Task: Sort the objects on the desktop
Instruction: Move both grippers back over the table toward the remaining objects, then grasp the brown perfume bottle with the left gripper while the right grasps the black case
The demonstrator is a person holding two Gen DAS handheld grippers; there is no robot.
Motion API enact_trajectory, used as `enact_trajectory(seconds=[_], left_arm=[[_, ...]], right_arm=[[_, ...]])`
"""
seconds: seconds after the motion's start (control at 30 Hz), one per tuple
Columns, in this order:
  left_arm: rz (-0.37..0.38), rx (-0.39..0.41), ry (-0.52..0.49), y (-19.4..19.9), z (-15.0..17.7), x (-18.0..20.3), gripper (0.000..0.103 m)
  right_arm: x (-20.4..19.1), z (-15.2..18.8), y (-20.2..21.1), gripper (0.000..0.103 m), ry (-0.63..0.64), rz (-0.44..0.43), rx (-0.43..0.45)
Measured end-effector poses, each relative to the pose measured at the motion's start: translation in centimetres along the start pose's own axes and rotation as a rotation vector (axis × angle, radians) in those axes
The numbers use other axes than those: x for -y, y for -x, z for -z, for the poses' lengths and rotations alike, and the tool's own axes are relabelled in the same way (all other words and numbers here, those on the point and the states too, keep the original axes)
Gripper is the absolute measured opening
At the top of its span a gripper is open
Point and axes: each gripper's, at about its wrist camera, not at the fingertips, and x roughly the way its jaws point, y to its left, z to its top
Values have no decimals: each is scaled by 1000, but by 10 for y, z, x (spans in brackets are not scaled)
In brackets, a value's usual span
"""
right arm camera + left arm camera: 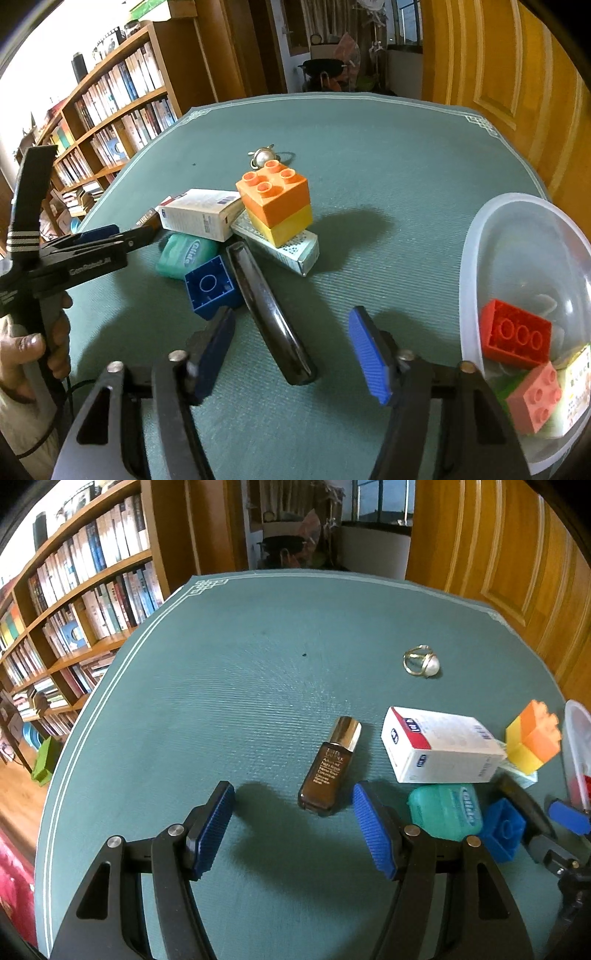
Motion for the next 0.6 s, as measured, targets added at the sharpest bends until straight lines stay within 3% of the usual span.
enact_trajectory(seconds=[0.33, 0.4, 0.47, 0.6], left_arm=[[9, 41, -3, -7, -5, 0, 67], [19, 52, -5, -7, -5, 0, 56], [32, 61, -13, -6, -4, 1, 33], [50, 70, -20, -3, -1, 3, 23]], right_arm=[[-3, -4, -12, 48, 40, 14, -16], [-6, -4, -14, 45, 56, 23, -13], [-8, -4, -15, 41, 66, 29, -8], [-12, -3, -15, 33, 84, 31, 1]])
